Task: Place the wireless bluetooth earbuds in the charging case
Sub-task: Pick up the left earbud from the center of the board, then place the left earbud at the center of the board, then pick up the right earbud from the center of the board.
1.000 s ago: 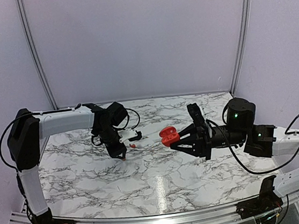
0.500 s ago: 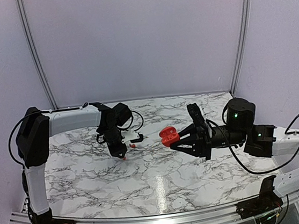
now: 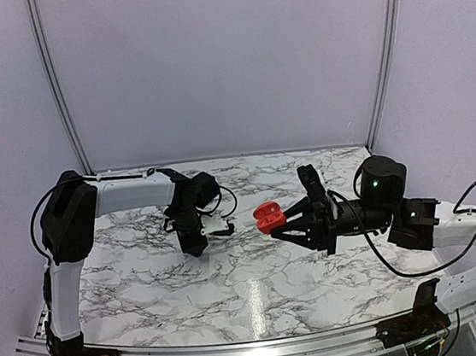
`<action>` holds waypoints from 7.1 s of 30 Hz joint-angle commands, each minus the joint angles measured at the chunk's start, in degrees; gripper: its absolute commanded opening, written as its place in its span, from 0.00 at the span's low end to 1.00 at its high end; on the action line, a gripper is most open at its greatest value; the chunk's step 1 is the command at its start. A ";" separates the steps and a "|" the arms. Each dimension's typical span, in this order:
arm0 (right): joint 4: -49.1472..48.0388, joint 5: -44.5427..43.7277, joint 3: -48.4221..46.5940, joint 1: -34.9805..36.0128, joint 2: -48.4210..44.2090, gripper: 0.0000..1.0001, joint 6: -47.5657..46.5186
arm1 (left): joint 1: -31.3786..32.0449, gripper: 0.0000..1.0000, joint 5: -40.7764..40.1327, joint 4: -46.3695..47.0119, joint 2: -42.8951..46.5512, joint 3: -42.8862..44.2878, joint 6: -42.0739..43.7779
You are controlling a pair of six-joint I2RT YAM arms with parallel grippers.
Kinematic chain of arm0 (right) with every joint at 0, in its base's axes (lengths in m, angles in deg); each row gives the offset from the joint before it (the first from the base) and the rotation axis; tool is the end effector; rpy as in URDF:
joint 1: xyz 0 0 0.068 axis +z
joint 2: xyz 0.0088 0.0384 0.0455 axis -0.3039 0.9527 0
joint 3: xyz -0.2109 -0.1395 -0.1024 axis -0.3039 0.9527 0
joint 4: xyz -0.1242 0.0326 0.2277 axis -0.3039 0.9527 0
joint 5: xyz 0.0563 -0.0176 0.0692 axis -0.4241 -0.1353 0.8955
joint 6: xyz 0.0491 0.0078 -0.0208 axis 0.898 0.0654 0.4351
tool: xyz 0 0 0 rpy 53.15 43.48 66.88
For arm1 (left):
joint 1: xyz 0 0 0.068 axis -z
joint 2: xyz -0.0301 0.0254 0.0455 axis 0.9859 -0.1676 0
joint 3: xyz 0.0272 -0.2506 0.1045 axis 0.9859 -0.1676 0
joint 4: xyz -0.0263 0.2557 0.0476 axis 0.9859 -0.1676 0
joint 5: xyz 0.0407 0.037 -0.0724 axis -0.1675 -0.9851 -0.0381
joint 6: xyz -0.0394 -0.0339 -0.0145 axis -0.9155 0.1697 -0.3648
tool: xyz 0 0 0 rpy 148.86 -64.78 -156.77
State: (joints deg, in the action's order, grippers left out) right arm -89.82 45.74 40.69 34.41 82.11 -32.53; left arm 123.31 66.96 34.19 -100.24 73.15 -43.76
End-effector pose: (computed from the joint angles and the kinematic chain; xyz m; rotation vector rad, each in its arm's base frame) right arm 0.1309 0.2002 0.2964 -1.1720 1.3826 1.1767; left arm 0.3123 -0.2894 0.1550 1.8685 2.3188 0.0255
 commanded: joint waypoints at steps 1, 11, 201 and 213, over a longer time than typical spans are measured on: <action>-0.18 0.54 -1.43 -0.59 -0.14 0.00 -0.37 | -0.11 0.17 -0.48 -1.29 -1.85 2.22 -0.92; 0.22 0.00 -1.76 -0.59 -0.61 0.00 -0.55 | -2.69 0.05 7.92 1.55 1.48 3.95 -8.96; -6.12 -19.01 7.79 7.67 -14.60 0.00 -13.78 | -2.67 0.56 21.43 32.94 7.38 -17.85 -51.14; -6.05 -19.07 7.88 7.67 -14.24 0.00 -13.63 | -3.41 0.51 6.57 27.74 9.52 -14.41 -52.82</action>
State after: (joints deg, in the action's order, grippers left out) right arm -94.98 26.24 49.17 41.68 67.90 -47.22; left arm 120.34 82.59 66.91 -92.78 56.43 -96.63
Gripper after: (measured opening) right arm 0.218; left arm 0.515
